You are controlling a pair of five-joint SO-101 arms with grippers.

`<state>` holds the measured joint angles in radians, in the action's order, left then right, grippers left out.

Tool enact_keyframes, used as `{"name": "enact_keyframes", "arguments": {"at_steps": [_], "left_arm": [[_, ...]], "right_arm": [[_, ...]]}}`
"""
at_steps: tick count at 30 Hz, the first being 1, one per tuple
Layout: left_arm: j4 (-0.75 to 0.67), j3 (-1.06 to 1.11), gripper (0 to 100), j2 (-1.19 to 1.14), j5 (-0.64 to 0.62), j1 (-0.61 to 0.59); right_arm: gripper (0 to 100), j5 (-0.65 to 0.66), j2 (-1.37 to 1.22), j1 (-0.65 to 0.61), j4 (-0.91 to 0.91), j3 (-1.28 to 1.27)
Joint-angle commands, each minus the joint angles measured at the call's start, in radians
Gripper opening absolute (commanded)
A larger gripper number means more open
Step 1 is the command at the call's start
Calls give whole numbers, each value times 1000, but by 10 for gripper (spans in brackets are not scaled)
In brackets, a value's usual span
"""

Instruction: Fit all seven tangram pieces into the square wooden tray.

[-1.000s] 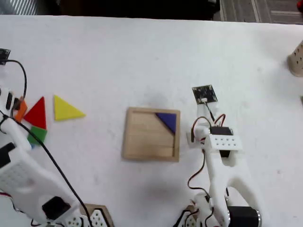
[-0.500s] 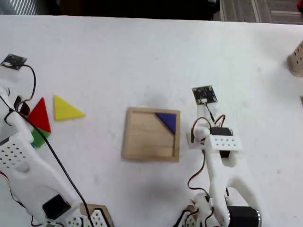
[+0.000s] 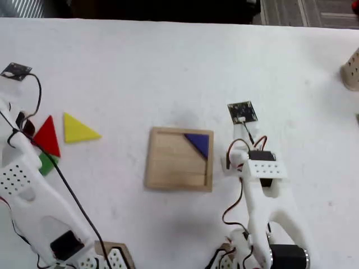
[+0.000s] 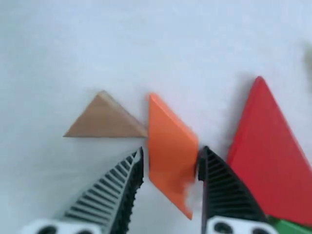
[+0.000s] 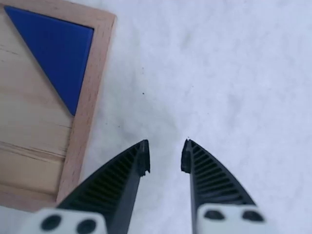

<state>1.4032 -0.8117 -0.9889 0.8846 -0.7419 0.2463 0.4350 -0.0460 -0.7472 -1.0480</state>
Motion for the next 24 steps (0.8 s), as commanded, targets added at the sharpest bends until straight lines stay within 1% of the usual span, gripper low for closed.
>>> {"name": "enact_keyframes", "arguments": {"at_steps": [1,4,5,7,10,13,16,17,21,24], "left_arm": [[89,-34,133,-61,87,51],[110,-68,30,-88,109,65],[115,-78,18,-96,109,67],[126,-97,38,-105,109,67],[175,-123,41,-102,109,65],[261,-178,41,-96,107,68],[377,-296,41,-96,106,79],[388,-330,41,-96,91,82],[385,-473,41,-91,-97,84],[387,-535,41,-62,-190,88]], "right_arm": [[118,15,30,12,16,6],[118,15,30,12,16,6],[118,15,30,12,16,6],[118,15,30,12,16,6],[118,15,30,12,16,6],[118,17,30,12,16,6],[118,17,30,12,16,6],[118,17,30,12,16,6],[118,17,30,12,16,6],[118,17,30,12,16,6]]}}
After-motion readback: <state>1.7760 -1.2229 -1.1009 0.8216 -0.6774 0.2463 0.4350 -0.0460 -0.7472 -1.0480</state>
